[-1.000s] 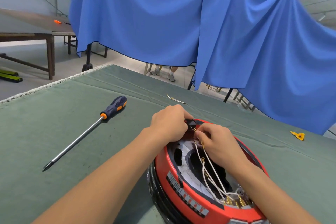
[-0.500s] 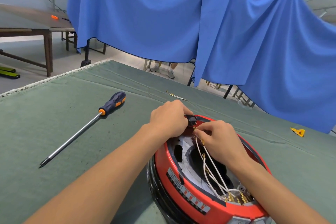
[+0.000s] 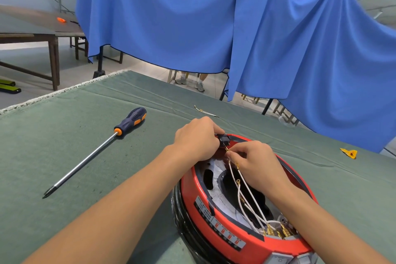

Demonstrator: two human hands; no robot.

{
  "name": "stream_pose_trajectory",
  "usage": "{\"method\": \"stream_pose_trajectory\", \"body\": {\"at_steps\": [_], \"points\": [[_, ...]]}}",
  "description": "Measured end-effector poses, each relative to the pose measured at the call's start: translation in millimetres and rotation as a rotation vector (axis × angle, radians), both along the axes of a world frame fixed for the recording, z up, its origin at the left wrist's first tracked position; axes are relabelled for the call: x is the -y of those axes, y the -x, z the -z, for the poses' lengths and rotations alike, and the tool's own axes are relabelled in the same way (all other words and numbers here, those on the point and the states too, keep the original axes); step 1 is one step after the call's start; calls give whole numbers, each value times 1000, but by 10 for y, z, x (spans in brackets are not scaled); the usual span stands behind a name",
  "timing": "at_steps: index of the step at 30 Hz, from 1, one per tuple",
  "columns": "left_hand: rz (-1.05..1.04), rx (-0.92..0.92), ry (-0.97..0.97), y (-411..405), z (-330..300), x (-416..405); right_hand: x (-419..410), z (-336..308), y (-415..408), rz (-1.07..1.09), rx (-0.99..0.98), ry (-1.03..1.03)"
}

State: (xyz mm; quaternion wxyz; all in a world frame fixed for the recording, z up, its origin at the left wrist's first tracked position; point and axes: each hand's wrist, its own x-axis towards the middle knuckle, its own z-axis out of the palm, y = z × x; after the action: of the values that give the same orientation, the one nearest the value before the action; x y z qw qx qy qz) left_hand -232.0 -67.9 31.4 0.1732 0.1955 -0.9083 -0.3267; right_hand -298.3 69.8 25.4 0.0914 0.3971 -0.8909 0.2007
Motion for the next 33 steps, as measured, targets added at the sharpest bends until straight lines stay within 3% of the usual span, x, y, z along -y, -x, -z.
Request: {"method": "stream_pose_trajectory", "body": {"at_steps": [33], "points": [[72,58,73,-6,-37,8,63,31,62,-85,-103,-43]]}}
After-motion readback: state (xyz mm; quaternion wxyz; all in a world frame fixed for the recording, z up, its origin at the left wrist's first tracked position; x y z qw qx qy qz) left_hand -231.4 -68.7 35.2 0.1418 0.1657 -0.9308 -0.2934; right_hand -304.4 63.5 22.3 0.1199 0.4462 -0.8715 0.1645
